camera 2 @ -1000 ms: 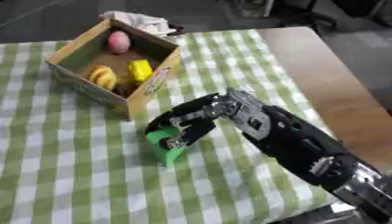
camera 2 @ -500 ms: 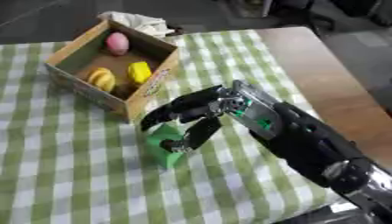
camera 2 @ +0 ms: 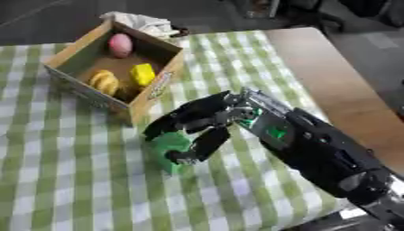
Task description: Pick up objects on the table and place them in the box.
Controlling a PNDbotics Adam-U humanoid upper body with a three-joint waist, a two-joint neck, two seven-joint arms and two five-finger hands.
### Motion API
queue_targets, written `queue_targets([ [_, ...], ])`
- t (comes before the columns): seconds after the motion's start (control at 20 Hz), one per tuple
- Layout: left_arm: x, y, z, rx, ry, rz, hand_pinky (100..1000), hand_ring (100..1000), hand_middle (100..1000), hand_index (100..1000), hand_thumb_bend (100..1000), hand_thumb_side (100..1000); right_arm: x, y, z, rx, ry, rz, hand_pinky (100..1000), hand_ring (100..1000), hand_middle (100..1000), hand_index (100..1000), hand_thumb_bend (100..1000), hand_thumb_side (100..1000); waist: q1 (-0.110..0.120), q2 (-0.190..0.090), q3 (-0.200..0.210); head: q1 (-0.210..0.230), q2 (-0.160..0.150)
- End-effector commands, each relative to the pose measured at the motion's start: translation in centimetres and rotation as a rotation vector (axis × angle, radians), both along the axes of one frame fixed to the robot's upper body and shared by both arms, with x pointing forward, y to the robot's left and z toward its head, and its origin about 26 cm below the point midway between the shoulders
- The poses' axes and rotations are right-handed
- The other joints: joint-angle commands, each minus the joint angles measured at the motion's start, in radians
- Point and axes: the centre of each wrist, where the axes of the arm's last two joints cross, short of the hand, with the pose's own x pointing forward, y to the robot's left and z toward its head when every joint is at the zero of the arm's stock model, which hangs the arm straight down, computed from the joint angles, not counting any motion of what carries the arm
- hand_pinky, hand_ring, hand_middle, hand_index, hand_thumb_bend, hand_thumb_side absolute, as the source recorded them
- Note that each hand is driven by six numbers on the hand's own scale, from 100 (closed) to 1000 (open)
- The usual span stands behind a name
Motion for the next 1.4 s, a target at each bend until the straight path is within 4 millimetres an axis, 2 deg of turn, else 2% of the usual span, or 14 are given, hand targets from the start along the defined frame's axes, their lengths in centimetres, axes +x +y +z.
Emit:
queue_targets([
  [0.05,-0.2,0.2,0.7,0.006,-0.029,0.0,693,598,591,823,100,708,0.1,-0.5,0.2,-0.086,-0.025,0.027,977,1000,1000,1000,100,877,0.003,-0.011,0.0,-0.004,-0.011],
  [0.15,-0.2,0.2,0.7,0.006,-0.029,-0.001,693,598,591,824,100,707,0.2,-0.5,0.1,-0.103,-0.04,0.032,976,1000,1000,1000,100,743,0.004,-0.011,0.0,-0.004,-0.011],
  [0.25,-0.2,0.2,0.7,0.006,-0.029,-0.001,694,598,591,824,100,707,0.3,-0.6,-0.1,-0.118,-0.055,0.034,972,999,1000,1000,100,527,0.005,-0.011,0.0,-0.005,-0.011],
  [0.3,-0.2,0.2,0.6,0.005,-0.029,-0.001,694,598,591,824,100,707,0.4,-0.6,-0.1,-0.123,-0.065,0.033,967,992,1000,1000,100,390,0.005,-0.011,0.0,-0.006,-0.011],
  [0.4,-0.2,0.2,0.6,0.005,-0.028,-0.001,694,598,591,824,100,707,0.4,-0.7,0.0,-0.124,-0.087,0.029,950,967,972,1000,100,201,0.006,-0.011,0.0,-0.006,-0.012],
  [0.6,-0.2,0.2,0.6,0.005,-0.028,0.0,694,598,591,824,100,708,0.6,-0.8,0.7,-0.081,-0.149,0.014,906,890,843,1000,100,218,0.005,-0.012,-0.001,-0.005,-0.013],
  [0.65,-0.2,0.2,0.6,0.005,-0.027,0.001,694,598,591,824,100,707,0.7,-0.8,1.0,-0.064,-0.168,0.008,880,839,757,1000,100,218,0.005,-0.012,-0.001,-0.005,-0.013],
  [0.7,-0.2,0.2,0.6,0.005,-0.027,0.001,694,598,591,824,100,707,0.7,-0.8,1.3,-0.045,-0.185,0.002,880,839,757,1000,100,218,0.005,-0.013,-0.002,-0.005,-0.013],
  [0.75,-0.2,0.2,0.6,0.005,-0.027,0.001,694,597,591,824,100,707,0.7,-0.8,1.7,-0.025,-0.203,-0.002,845,771,651,1000,100,214,0.005,-0.013,-0.001,-0.005,-0.013],
  [0.85,-0.2,0.2,0.6,0.004,-0.027,0.002,694,597,591,824,100,707,0.8,-0.7,2.5,0.017,-0.237,-0.008,807,688,550,988,100,199,0.005,-0.014,-0.001,-0.005,-0.014],
  [0.95,-0.2,0.3,0.6,0.004,-0.027,0.003,694,597,591,824,100,707,0.6,-0.7,3.4,0.061,-0.27,-0.011,796,659,522,981,100,180,0.004,-0.014,-0.002,-0.004,-0.015],
  [1.2,-0.2,0.3,0.6,0.005,-0.027,0.006,695,597,591,824,100,705,0.4,-1.1,6.1,0.175,-0.345,-0.035,796,656,533,986,100,153,0.002,-0.017,-0.002,0.0,-0.015],
  [1.4,-0.3,0.2,0.5,0.005,-0.025,-0.001,694,597,591,824,100,703,1.7,-1.7,8.3,0.266,-0.384,-0.103,787,640,549,981,100,131,0.006,-0.021,0.004,-0.003,-0.016],
])
